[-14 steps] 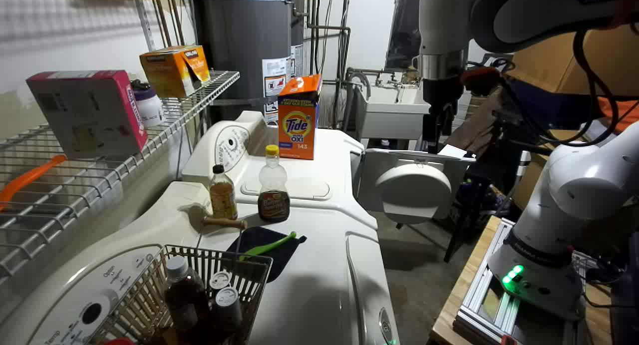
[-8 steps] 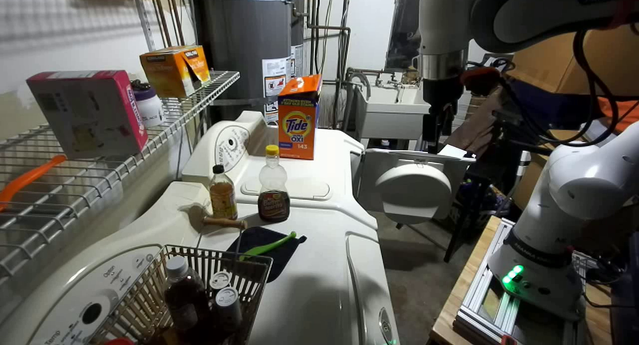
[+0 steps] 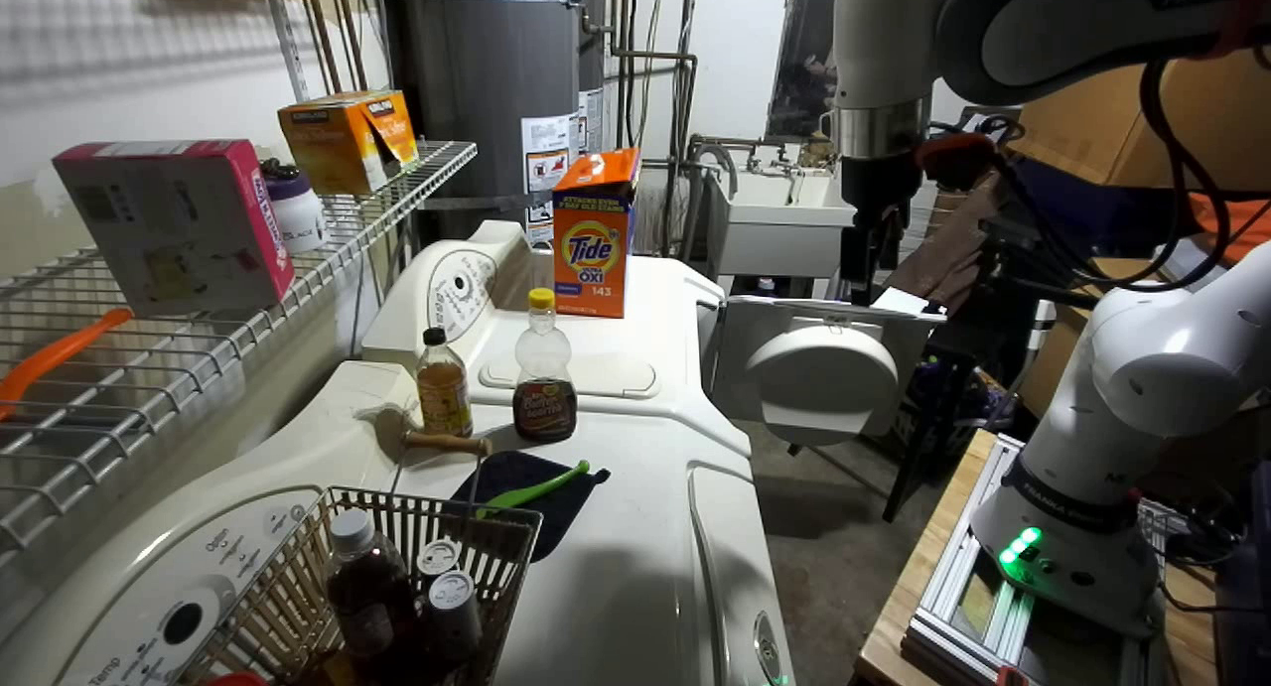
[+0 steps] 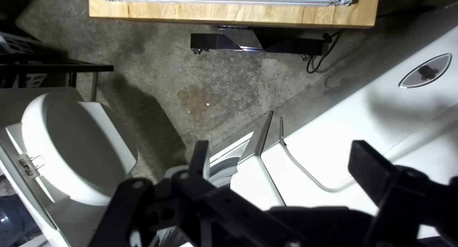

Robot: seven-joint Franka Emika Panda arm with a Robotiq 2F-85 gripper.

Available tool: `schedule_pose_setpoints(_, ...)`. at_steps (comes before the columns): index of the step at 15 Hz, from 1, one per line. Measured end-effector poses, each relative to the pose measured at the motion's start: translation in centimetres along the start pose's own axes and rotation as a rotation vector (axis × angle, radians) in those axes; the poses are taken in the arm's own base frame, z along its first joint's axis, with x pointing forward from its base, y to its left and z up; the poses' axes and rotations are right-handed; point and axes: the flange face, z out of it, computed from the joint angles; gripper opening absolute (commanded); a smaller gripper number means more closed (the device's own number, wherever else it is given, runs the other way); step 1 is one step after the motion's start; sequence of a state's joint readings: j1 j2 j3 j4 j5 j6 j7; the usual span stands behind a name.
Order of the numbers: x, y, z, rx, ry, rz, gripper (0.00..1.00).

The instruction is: Close the washing machine door

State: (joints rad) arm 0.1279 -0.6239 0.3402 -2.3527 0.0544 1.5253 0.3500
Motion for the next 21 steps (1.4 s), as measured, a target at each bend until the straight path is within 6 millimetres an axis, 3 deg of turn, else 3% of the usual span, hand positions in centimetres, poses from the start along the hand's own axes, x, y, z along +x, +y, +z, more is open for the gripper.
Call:
schedule_pose_setpoints(6, 0.1, 0.1, 0.0, 0.004, 0.003, 0.004, 1.0)
schedule_pose_setpoints(8, 0.9, 1.3, -0.1, 0.025, 0.003, 0.048, 1.0)
schedule_pose_setpoints(12, 4.8, 7.5, 0.5, 0.125, 0.015, 0.201, 1.0)
schedule_pose_setpoints(15, 8.9, 12.7, 1.5, 0.175, 0.1, 0.314, 1.0)
schedule_pose_setpoints(21, 15.3, 22.2, 6.2, 0.197, 0.244, 0.489, 1.0)
